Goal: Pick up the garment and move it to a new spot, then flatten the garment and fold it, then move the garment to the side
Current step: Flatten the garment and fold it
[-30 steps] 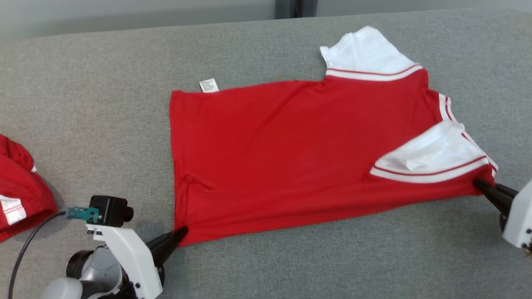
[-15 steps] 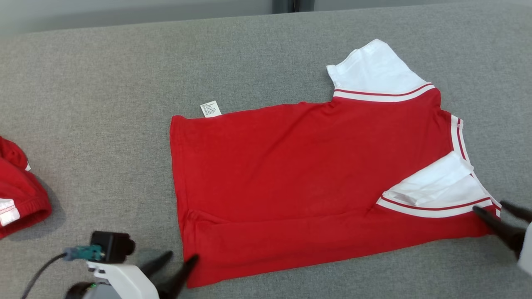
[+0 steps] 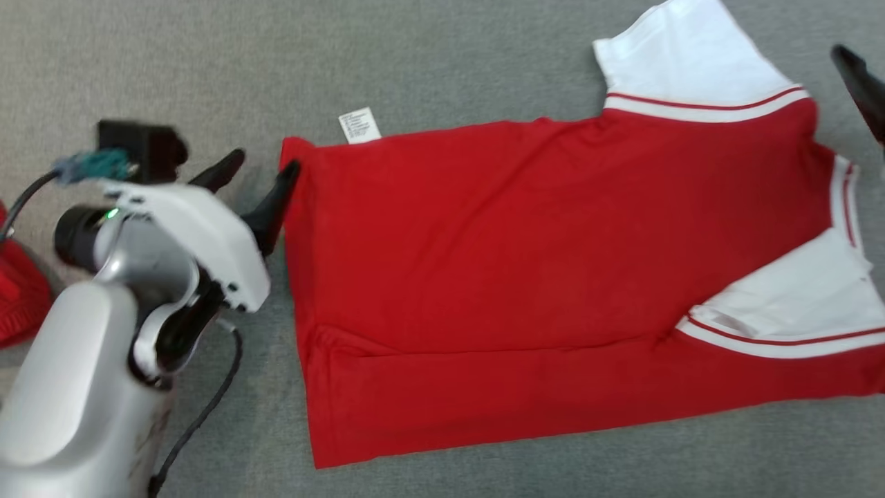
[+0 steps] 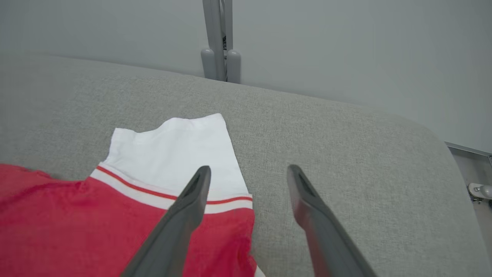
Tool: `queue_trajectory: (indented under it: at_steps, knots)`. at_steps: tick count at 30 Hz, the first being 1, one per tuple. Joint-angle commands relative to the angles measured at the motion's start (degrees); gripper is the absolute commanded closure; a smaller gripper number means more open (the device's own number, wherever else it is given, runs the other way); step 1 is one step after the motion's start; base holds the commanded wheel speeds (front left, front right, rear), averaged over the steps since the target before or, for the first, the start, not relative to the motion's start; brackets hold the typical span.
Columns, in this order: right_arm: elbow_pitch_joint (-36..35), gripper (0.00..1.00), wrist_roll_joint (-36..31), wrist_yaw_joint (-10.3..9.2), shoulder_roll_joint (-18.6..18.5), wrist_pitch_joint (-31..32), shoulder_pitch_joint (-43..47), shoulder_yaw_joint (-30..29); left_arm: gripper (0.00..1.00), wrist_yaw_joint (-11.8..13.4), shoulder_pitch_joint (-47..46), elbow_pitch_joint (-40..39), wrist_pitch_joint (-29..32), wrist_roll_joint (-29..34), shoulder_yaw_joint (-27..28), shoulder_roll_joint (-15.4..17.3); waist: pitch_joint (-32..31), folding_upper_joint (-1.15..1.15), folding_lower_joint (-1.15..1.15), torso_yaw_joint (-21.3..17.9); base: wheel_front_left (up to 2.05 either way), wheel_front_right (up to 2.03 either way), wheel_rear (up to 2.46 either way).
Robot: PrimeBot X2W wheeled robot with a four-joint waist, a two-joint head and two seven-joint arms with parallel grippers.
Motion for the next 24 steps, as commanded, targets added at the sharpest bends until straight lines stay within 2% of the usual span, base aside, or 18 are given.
queue_trajectory:
  at_steps: [1,2,8,17,24]
  knots:
    - [3.35,0.00,-1.91,-0.01,1.60,-0.65,-2.75,0.44,0.00,-0.86,-2.50,2.93,-0.27,0.80,-1.16,-0.63,2.89,0.00,0.00,2.71,0.00,0.00,0.00]
    - [9.24,0.00,-5.13,-0.01,3.66,-1.70,-6.98,1.19,0.00,-2.06,-6.07,7.54,-0.75,1.80,-2.94,-1.82,3.12,0.00,0.00,3.84,0.00,0.00,0.00]
    - [22.46,0.00,-11.23,-0.01,6.84,-6.02,-14.78,2.73,0.00,-4.88,-11.13,14.93,-1.96,2.47,-7.37,-5.19,4.43,0.00,0.00,6.60,0.00,0.00,0.00]
    - [32.14,0.00,-13.58,-0.01,6.92,-9.99,-20.88,4.02,0.00,-6.71,-12.98,16.23,-1.63,-0.50,-9.96,-6.70,6.21,0.00,0.00,7.35,0.00,0.00,0.00]
    - [36.67,0.00,-10.93,0.00,8.81,-11.45,-23.61,7.10,0.00,-6.99,-14.01,16.45,-0.93,-1.50,-11.33,-6.63,7.35,0.00,0.00,7.04,0.00,0.00,0.00]
